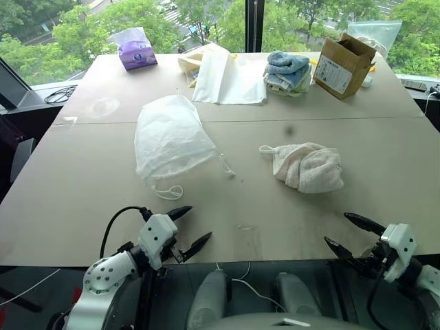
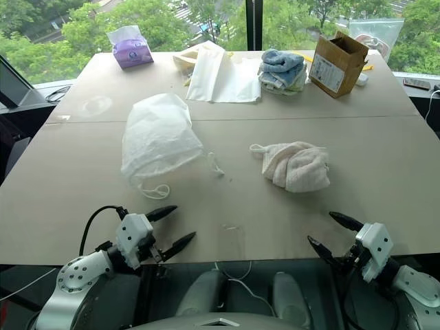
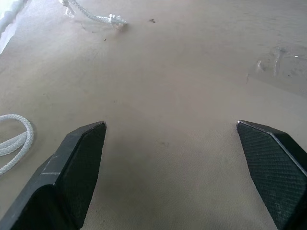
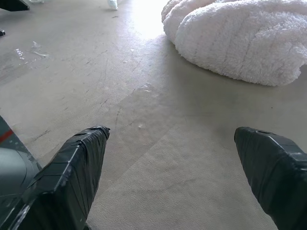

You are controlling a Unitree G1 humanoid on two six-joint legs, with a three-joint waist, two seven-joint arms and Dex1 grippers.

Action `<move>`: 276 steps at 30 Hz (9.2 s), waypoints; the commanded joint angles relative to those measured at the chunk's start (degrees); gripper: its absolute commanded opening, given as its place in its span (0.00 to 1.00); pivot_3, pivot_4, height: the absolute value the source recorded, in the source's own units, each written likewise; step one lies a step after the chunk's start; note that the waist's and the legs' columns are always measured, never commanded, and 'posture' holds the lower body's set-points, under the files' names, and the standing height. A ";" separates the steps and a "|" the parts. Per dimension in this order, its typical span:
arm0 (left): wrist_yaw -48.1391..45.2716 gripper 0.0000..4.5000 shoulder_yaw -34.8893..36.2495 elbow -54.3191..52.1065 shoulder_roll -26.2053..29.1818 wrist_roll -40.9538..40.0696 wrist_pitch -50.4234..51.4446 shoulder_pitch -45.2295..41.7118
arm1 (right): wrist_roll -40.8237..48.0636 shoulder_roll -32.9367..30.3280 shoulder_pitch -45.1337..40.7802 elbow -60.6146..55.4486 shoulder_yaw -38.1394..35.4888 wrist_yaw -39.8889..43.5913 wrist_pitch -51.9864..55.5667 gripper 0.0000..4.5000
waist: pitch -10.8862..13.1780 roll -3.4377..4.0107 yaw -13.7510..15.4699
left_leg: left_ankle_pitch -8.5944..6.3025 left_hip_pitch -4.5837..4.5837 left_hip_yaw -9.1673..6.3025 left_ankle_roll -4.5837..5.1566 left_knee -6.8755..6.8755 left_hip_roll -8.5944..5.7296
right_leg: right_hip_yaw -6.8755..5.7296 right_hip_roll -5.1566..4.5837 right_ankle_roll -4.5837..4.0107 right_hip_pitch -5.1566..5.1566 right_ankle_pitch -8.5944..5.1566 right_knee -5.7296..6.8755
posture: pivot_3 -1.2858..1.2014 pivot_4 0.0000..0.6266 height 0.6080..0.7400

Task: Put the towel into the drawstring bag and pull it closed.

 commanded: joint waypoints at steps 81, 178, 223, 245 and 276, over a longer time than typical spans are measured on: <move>33.27 0.01 3.48 21.06 6.08 34.44 -12.86 -31.75 | 8.21 2.51 -14.20 -16.36 8.93 -7.53 4.90 1.00 | 0.04 -0.04 0.17 | 0.01 -0.24 -0.33 -0.01 0.09 -0.11 | -0.32 0.00 0.02 -0.09 0.02 0.05 | 0.52 0.24 1.00; 25.80 0.00 5.69 9.19 -11.93 4.14 42.94 -57.00 | 30.36 17.30 -48.02 -13.11 1.64 -29.98 57.54 0.00 | 0.06 -0.17 -1.22 | 0.02 -1.02 -0.44 -0.03 0.40 -0.15 | -0.37 0.07 0.04 -0.68 0.04 0.17 | 0.52 0.24 1.00; 27.92 0.00 11.65 4.06 -15.65 -24.92 68.57 -61.91 | 5.57 35.44 -54.82 12.13 22.50 -32.74 36.14 0.00 | 0.06 -0.17 -1.94 | 0.21 -1.51 -0.31 -0.35 0.51 -0.16 | -0.25 0.07 0.03 -1.48 0.05 0.54 | 0.52 0.24 1.00; 29.47 0.00 11.09 3.77 -16.27 -26.71 68.18 -60.20 | -36.51 20.45 -67.79 28.37 44.45 -28.94 10.00 0.00 | 0.05 -0.18 -2.41 | 0.25 -1.52 -0.31 -0.41 0.64 -0.17 | -0.22 0.06 0.04 -1.53 0.05 0.69 | 0.52 0.24 1.00; 25.57 0.00 11.03 -1.51 -15.45 -39.33 73.83 -56.65 | 36.51 47.04 -69.15 26.25 -3.03 -46.05 42.76 0.00 | 0.04 -0.22 -2.94 | 0.30 -1.52 -0.27 -0.47 0.64 -0.15 | -0.14 0.05 0.02 -1.64 0.05 1.01 | 0.52 0.24 1.00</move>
